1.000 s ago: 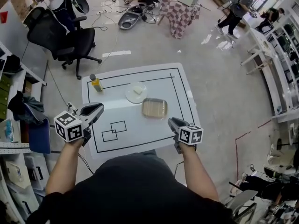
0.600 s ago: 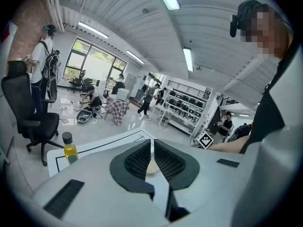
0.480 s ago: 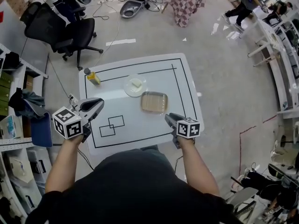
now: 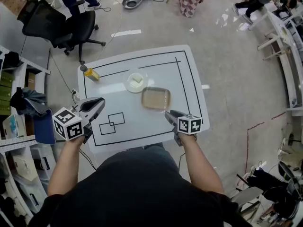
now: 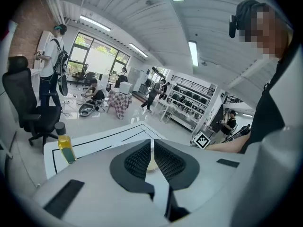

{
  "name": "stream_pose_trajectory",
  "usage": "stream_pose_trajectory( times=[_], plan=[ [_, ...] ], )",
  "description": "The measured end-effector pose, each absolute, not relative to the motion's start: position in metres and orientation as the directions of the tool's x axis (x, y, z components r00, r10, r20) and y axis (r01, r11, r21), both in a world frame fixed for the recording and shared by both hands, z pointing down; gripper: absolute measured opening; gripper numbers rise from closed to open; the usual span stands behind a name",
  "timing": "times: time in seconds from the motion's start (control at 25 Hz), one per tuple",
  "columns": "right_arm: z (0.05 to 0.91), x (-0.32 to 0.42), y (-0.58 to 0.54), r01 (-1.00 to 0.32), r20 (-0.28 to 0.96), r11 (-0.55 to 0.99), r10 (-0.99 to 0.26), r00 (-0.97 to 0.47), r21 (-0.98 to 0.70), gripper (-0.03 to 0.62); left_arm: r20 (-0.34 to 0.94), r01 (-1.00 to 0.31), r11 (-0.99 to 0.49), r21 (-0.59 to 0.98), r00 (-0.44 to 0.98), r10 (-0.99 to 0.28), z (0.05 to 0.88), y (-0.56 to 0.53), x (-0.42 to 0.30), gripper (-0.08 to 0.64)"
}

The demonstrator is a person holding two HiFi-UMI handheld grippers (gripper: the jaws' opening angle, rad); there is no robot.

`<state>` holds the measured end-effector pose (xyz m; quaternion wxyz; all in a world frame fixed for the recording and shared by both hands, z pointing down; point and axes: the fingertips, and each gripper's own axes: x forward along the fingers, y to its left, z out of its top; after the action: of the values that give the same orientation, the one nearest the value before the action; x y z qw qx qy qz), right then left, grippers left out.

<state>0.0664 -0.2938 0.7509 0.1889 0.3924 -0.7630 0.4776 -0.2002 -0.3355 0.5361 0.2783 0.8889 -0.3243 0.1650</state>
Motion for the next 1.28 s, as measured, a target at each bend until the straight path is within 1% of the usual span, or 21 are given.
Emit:
stream_pose_trajectory(
  times=[0.6,0.84,1.28],
  plan=[
    [0.799,0.065,-0.304,-0.748,0.669,0.213,-0.343,-0.659,-0.628,0.191,0.515,-0.686,-0.594,0.421,0.719,-0.466,0.570,-0.346,-0.184,0.038],
    [0.818,0.064,-0.309,-0.727,0.652,0.185,-0.337,-0.679,-0.661,0.205,0.539,-0.691,-0.579,0.433,0.713,-0.448,0.591,-0.350,-0.176,0.038],
    [0.834,0.062,-0.314,-0.697,0.629,0.187,-0.319,-0.709,-0.692,0.213,0.550,-0.692,-0.564,0.450,0.713,-0.436,0.608,-0.357,-0.164,0.038]
  ],
)
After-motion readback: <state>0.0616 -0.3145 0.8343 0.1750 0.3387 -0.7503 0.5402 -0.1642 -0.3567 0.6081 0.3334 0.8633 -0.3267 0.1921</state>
